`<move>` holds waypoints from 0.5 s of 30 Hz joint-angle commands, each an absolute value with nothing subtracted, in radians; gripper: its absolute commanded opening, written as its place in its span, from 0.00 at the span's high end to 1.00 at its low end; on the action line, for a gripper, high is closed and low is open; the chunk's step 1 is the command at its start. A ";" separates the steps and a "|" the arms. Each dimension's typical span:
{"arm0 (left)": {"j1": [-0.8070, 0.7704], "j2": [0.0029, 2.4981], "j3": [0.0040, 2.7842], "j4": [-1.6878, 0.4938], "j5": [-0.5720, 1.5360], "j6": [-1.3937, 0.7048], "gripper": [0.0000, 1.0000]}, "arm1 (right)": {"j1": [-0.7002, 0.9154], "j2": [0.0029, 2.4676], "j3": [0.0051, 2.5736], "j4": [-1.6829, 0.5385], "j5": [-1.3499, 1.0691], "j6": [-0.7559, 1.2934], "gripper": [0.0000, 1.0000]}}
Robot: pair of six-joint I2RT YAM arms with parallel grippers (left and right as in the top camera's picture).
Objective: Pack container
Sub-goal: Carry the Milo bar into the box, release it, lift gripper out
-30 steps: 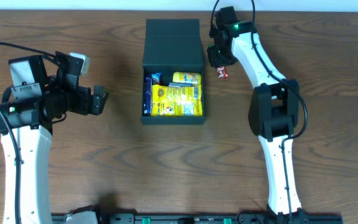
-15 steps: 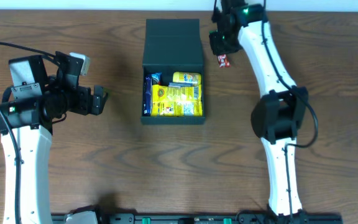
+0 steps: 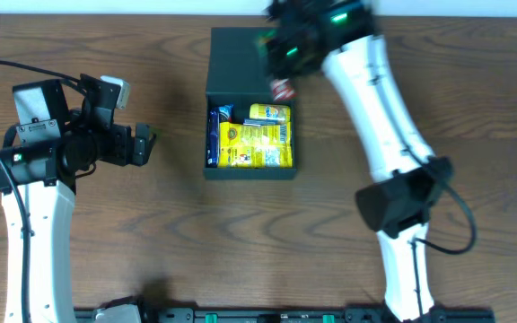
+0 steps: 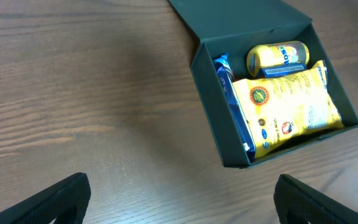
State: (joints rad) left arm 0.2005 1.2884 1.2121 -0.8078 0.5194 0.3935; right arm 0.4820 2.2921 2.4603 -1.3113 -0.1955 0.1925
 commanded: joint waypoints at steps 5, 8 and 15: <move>0.203 1.281 1.215 -0.812 0.516 0.404 0.05 | 0.623 2.337 2.278 -1.187 -0.214 0.461 0.91; 0.203 1.281 1.215 -0.812 0.516 0.404 0.04 | 0.649 2.337 2.217 -1.143 -0.213 0.531 0.93; 0.203 1.281 1.215 -0.810 0.517 0.404 0.05 | 0.672 2.337 2.136 -1.081 -0.203 0.606 0.94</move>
